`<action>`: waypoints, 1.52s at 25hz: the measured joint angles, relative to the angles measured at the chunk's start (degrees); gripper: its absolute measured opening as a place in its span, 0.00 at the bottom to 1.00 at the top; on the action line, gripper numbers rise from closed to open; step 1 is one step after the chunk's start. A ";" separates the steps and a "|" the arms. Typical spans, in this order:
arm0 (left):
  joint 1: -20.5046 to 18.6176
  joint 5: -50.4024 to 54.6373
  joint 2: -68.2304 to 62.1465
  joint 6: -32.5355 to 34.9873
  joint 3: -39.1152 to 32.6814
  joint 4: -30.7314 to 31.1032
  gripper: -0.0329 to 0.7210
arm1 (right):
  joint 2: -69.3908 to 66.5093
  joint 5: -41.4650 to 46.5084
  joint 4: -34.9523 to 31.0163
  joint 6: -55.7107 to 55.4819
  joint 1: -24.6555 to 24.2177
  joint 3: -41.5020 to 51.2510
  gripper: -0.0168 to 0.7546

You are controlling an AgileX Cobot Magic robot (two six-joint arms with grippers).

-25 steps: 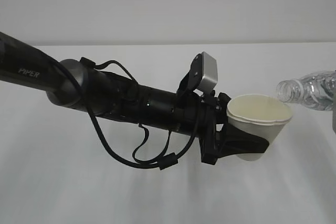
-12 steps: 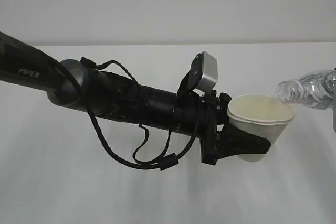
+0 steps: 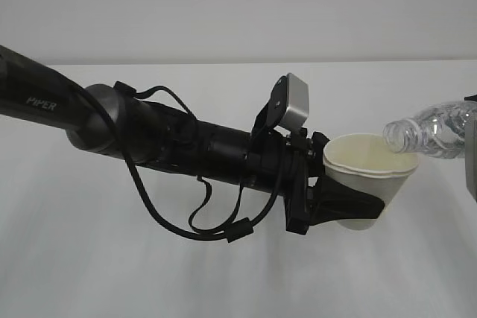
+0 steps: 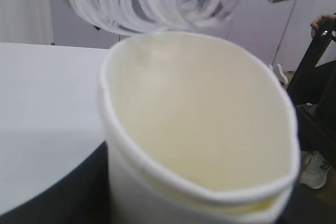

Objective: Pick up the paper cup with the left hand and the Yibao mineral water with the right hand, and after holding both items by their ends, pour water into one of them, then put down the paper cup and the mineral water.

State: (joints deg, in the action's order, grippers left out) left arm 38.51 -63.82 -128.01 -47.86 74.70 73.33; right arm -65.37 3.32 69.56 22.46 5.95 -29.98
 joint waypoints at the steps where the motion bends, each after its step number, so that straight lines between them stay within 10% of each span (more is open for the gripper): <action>1: 0.00 0.00 0.00 0.00 0.00 0.00 0.62 | 0.00 0.38 0.10 0.00 0.15 0.00 0.54; 38: 0.15 -0.43 0.00 -0.62 0.00 1.25 0.62 | 0.00 2.07 4.87 -2.21 0.37 0.00 0.54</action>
State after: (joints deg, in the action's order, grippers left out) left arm 38.66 -64.25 -128.01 -48.47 74.70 74.58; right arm -65.37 5.39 74.43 20.25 6.32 -29.98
